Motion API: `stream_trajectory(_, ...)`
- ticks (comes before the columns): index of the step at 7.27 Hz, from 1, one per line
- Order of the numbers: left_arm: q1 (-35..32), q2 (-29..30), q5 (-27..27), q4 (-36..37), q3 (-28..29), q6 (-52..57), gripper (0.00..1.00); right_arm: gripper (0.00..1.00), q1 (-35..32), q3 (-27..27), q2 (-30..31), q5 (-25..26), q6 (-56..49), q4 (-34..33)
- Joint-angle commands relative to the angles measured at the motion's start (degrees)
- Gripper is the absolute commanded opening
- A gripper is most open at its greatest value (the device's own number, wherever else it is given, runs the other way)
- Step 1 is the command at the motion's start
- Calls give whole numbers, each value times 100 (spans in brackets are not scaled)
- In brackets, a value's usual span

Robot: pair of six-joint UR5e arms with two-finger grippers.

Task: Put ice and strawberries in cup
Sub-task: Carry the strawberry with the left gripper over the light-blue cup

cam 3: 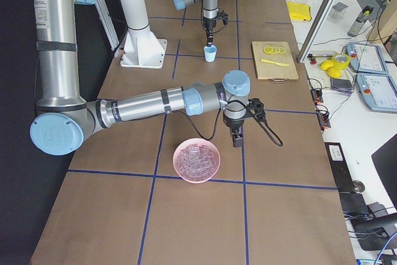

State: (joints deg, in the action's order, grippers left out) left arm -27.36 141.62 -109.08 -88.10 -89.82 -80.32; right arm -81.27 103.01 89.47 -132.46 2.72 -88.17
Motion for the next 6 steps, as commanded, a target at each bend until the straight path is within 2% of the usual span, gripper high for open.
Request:
stream_trajectory(1,2,-20,0,-241,35,-1,100,100,-3,-1,0,-8,0,2)
stream_trajectory(4,-41,-38,18,-147,-9,94,100,100,-90,-79,18,-17,-9,2)
stream_trajectory(6,-487,-64,-26,684,-139,995,100,100,-318,-464,18,-235,-192,185)
